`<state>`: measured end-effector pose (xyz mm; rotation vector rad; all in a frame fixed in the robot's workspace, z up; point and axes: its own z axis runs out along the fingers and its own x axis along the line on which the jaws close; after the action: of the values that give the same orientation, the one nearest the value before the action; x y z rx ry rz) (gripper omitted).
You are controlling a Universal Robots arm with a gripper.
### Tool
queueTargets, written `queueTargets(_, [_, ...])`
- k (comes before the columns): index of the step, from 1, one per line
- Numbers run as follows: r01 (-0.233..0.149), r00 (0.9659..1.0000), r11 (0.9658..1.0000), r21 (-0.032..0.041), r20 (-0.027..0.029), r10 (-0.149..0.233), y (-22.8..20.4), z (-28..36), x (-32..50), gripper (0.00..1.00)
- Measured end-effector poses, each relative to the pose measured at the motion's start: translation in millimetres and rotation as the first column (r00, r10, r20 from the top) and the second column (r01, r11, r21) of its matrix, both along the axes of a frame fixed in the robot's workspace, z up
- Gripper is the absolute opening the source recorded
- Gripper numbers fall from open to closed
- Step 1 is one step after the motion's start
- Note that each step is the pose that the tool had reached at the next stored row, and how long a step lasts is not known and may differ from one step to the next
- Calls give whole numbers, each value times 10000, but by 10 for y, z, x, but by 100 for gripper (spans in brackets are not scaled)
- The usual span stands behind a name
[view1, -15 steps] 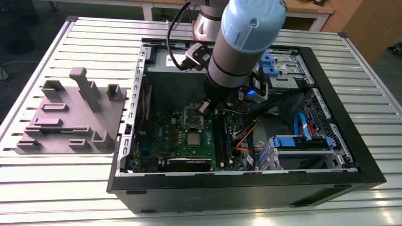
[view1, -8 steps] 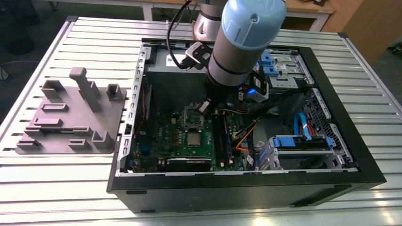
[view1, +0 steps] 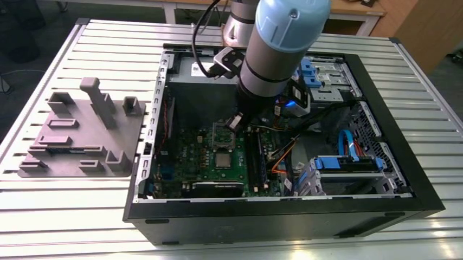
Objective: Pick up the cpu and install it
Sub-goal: 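Close the cpu cover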
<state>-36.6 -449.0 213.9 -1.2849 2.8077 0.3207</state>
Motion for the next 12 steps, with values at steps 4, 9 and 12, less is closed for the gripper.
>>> queueTargets(4, [-4, 10000, 10000, -46, 0, 4, 1, 32, -1, 10])
queueTargets(9, [-23, 10000, 9998, -200, 0, 23, 1, 54, -6, 10])
queueTargets(12, [-43, 10000, 9996, -277, -1, 43, 0, 74, -9, 10])
